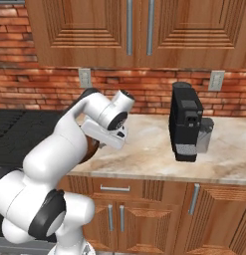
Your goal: Place the cup inside the bowl on the dining table and move the bowl to any counter.
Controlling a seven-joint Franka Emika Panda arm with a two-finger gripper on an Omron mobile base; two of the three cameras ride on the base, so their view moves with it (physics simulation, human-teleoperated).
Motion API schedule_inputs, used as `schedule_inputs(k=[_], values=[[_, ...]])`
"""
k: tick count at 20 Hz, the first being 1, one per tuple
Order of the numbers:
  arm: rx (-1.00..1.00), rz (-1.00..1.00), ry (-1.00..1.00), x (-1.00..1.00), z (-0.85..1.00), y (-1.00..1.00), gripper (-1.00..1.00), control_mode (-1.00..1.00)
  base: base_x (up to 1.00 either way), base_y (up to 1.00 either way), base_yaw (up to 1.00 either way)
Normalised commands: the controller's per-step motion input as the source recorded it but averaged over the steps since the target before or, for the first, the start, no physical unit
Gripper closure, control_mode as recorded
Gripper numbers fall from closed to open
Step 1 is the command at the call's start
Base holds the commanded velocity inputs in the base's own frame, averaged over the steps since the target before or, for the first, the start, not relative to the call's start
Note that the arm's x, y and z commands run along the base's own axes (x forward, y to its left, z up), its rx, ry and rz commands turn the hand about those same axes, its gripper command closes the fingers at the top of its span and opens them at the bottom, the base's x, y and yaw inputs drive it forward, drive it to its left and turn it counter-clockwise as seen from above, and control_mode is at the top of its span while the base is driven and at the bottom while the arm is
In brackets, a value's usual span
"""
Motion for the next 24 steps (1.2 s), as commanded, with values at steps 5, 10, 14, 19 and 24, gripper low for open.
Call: schedule_inputs(k=[5,10,14,19,24], values=[[0.02,0.0,0.0,0.0,-0.01,0.0,1.0,-1.0,0.0,0.0,0.0],[0.01,0.0,0.0,0.0,-0.15,0.0,1.0,-1.0,0.0,0.0,0.0],[0.0,0.0,0.0,0.04,-0.15,0.0,1.0,-1.0,0.0,0.0,0.0],[0.0,0.0,0.0,0.18,-0.07,0.0,1.0,-1.0,0.0,0.0,0.0],[0.0,0.0,0.05,0.26,0.0,0.0,1.0,-1.0,0.0,0.0,0.0]])
